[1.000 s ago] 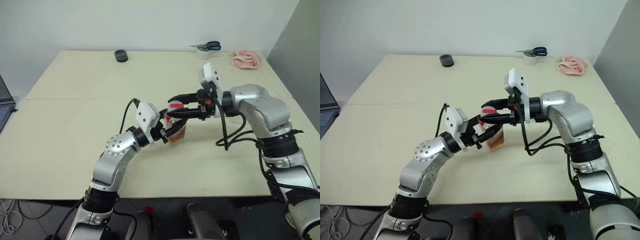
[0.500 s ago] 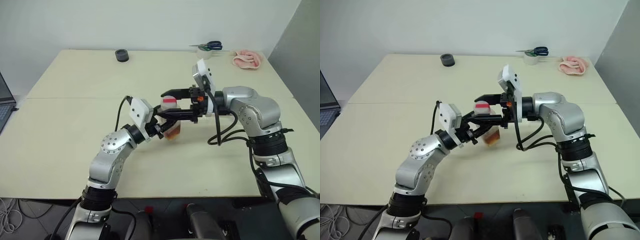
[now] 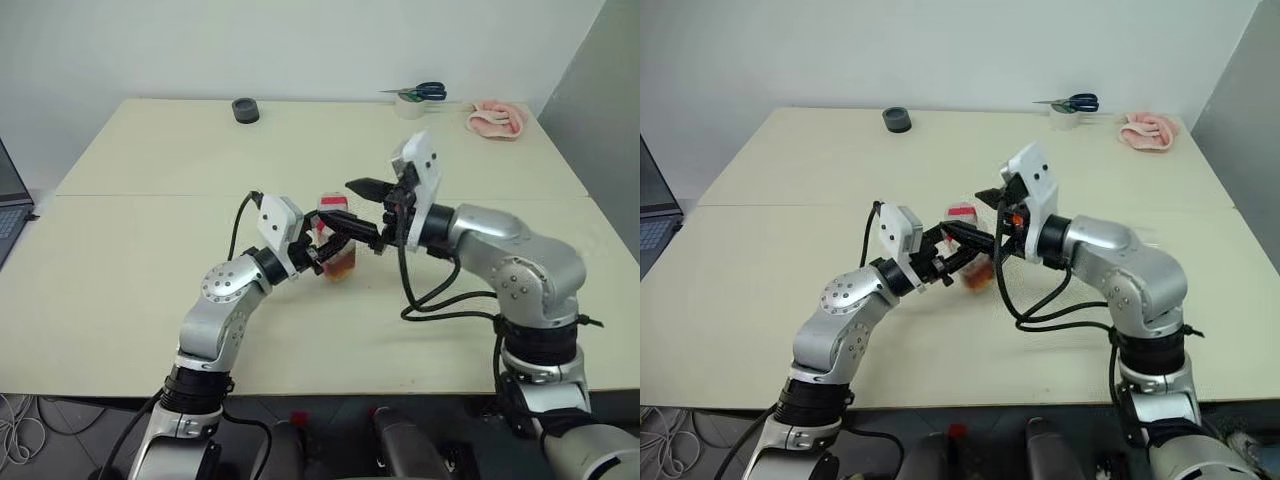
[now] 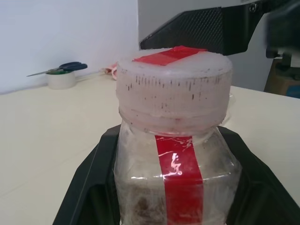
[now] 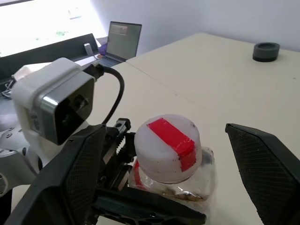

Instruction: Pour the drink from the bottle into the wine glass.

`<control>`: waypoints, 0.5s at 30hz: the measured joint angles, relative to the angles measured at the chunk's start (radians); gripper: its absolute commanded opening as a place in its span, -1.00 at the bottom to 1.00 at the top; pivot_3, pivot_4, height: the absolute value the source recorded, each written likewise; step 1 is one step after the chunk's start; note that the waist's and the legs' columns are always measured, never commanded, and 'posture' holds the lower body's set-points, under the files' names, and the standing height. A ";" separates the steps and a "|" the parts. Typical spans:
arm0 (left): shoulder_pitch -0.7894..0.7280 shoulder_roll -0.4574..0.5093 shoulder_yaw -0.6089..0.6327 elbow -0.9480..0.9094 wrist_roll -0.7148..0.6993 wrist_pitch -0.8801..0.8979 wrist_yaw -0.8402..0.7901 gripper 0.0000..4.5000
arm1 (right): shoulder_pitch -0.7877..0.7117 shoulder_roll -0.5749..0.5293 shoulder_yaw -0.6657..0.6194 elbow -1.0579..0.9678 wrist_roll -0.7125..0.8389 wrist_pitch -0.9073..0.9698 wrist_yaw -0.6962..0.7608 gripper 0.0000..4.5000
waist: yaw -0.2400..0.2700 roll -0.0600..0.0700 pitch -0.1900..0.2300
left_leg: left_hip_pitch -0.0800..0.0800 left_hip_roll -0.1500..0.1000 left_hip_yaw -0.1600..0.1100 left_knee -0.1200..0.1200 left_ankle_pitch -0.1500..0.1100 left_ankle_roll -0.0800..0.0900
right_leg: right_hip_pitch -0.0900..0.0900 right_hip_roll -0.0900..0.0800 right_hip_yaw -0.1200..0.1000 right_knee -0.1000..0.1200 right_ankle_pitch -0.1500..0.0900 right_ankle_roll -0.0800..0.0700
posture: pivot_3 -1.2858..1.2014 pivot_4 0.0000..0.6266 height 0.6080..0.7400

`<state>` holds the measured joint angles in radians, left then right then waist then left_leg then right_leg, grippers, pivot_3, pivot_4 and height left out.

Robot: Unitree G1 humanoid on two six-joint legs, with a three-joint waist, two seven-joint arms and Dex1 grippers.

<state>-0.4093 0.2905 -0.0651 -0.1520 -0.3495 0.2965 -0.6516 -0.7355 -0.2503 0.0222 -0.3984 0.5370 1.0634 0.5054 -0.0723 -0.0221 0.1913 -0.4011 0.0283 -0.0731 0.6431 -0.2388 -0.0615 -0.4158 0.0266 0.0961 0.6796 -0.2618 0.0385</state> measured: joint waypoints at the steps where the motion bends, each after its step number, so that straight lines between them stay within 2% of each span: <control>1: 0.000 0.000 -0.001 0.000 0.000 0.000 -0.004 -0.04 | 0.001 0.004 0.000 -0.012 0.004 0.007 -0.013 0.92 | 0.000 0.000 0.000 | 0.000 0.000 0.000 0.000 0.000 0.000 | 0.000 0.000 0.000 0.000 0.000 0.000 | 0.03 -0.52 1.00; 6: -0.002 -0.001 -0.007 0.001 0.000 -0.001 -0.012 -0.04 | 0.002 0.007 0.006 -0.015 -0.005 0.017 -0.065 0.92 | 0.000 0.000 0.000 | 0.000 0.000 0.000 0.000 0.000 0.000 | 0.000 0.000 0.000 0.000 0.000 0.000 | 0.03 -0.52 1.00; 7: -0.002 -0.001 -0.007 0.001 0.001 -0.001 -0.012 -0.04 | 0.002 0.007 0.010 -0.014 -0.005 0.019 -0.072 0.84 | 0.000 0.000 0.000 | 0.000 0.000 0.000 0.000 0.000 0.000 | 0.000 0.000 0.000 0.000 0.000 0.000 | 0.03 -0.52 1.00; 9: -0.002 -0.002 -0.007 0.001 0.001 -0.001 -0.010 -0.04 | 0.002 0.006 0.018 -0.012 -0.005 0.022 -0.073 0.64 | 0.000 0.000 0.000 | 0.000 0.000 0.000 -0.001 0.000 0.000 | 0.000 0.000 0.000 0.000 0.000 0.000 | 0.03 -0.52 1.00; 14: -0.002 -0.001 -0.007 0.001 0.003 -0.002 -0.006 -0.04 | 0.002 -0.004 0.049 -0.012 -0.005 0.024 -0.070 -0.14 | 0.000 0.000 0.000 | 0.000 0.000 0.000 -0.001 0.000 0.000 | 0.000 0.000 0.000 0.000 0.000 0.000 | 0.03 -0.52 1.00; 15: -0.002 0.000 -0.007 0.001 0.004 -0.002 -0.006 -0.04 | 0.002 -0.005 0.050 -0.012 -0.005 0.023 -0.070 -0.16 | 0.000 0.000 0.000 | 0.000 0.000 0.000 -0.001 0.000 0.000 | 0.000 0.000 0.000 0.000 0.000 0.000 | 0.03 -0.52 1.00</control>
<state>-0.4115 0.2906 -0.0725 -0.1515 -0.3458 0.2944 -0.6571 -0.7336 -0.2554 0.0724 -0.4106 0.5324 1.0867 0.4351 -0.0727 -0.0221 0.1913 -0.4012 0.0284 -0.0731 0.6426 -0.2388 -0.0615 -0.4160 0.0268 0.0961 0.6792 -0.2619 0.0386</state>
